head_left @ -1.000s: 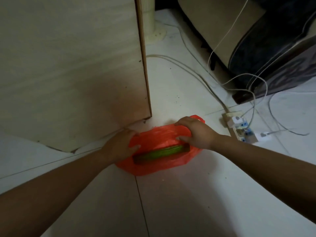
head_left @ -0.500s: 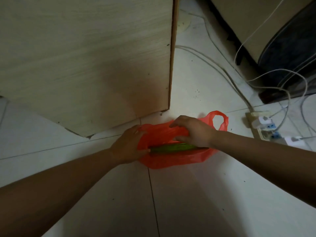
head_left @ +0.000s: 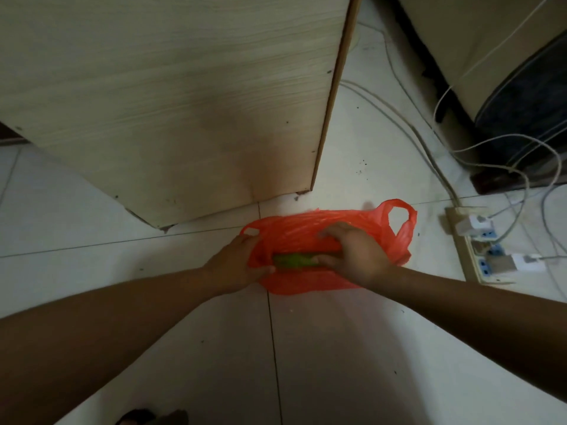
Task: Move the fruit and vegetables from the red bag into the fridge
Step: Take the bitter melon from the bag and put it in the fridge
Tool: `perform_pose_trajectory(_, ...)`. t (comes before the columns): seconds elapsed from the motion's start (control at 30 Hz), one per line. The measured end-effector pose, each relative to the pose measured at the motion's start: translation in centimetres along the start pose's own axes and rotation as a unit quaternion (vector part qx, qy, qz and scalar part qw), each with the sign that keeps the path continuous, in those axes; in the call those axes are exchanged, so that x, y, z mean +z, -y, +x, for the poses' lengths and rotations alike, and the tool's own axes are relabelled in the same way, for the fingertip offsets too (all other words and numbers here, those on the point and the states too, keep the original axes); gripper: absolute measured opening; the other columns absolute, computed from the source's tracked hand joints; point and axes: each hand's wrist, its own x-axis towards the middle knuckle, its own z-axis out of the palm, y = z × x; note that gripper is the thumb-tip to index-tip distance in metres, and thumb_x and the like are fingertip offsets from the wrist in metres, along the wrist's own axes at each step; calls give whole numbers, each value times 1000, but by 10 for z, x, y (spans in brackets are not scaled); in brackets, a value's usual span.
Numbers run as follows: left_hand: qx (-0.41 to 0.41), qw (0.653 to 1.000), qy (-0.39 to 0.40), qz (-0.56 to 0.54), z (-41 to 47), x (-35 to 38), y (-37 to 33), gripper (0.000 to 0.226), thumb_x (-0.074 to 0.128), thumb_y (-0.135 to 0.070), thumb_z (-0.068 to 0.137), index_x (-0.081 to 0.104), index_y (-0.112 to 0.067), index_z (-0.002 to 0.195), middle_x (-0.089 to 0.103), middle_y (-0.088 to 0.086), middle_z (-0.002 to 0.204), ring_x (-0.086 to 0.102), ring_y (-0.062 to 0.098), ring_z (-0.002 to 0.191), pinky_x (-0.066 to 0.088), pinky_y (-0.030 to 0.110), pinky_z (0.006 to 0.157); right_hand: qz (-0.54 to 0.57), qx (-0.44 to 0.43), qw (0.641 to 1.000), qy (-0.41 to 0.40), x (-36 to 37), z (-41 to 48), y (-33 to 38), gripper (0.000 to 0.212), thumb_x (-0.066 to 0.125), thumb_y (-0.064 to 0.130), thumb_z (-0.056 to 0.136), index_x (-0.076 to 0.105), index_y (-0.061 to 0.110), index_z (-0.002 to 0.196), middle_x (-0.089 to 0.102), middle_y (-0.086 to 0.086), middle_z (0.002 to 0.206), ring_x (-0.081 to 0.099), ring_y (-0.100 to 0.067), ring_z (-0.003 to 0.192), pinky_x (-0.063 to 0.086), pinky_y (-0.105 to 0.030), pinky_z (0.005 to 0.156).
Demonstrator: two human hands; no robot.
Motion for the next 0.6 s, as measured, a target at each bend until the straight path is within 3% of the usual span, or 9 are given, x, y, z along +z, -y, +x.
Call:
perform_pose_trajectory(0.07, 8, 999, -9, -51, 9, 3, -3, 77, 66, -54, 75, 39, -21, 139, 49, 2, 136, 46, 19, 124, 38, 26, 99, -6, -11, 1000, -2, -2, -1, -3, 53, 72, 38, 77, 55, 19, 123, 54, -2, 125, 49, -20, 115, 40, -28, 92)
perform_pose_trajectory(0.17, -5, 997, 2, -77, 17, 13, -5, 69, 69, -45, 79, 41, -23, 137, 55, -1, 129, 53, 15, 116, 45, 28, 93, -13, -28, 999, 20, -3, -2, -7, 61, 71, 39, 78, 49, 20, 132, 46, -1, 137, 41, -19, 126, 36, -28, 101)
perform_pose_trajectory(0.3, -44, 997, -17, -55, 28, 24, 2, 93, 59, -73, 59, 37, -31, 138, 50, 2, 135, 53, 21, 118, 47, 38, 97, -18, -12, 999, 35, -2, 0, -16, 66, 69, 43, 79, 43, 24, 136, 40, 0, 142, 36, -18, 130, 33, -28, 105)
perform_pose_trajectory(0.43, -38, 999, 13, 19, 33, 30, 1, 88, 70, -51, 75, 24, -27, 146, 35, 9, 146, 44, 28, 127, 38, 29, 99, 7, 16, 998, 60, 2, 2, -30, 76, 70, 48, 76, 37, 26, 141, 33, 2, 147, 29, -18, 135, 25, -29, 110)
perform_pose_trajectory(0.6, -6, 995, 28, 99, 37, 37, 11, 90, 71, -45, 76, 20, -26, 148, 29, 11, 147, 39, 31, 127, 37, 36, 103, -10, 21, 995, 102, 8, -4, -55, 84, 72, 46, 74, 31, 26, 144, 27, 2, 151, 24, -17, 139, 24, -33, 115)
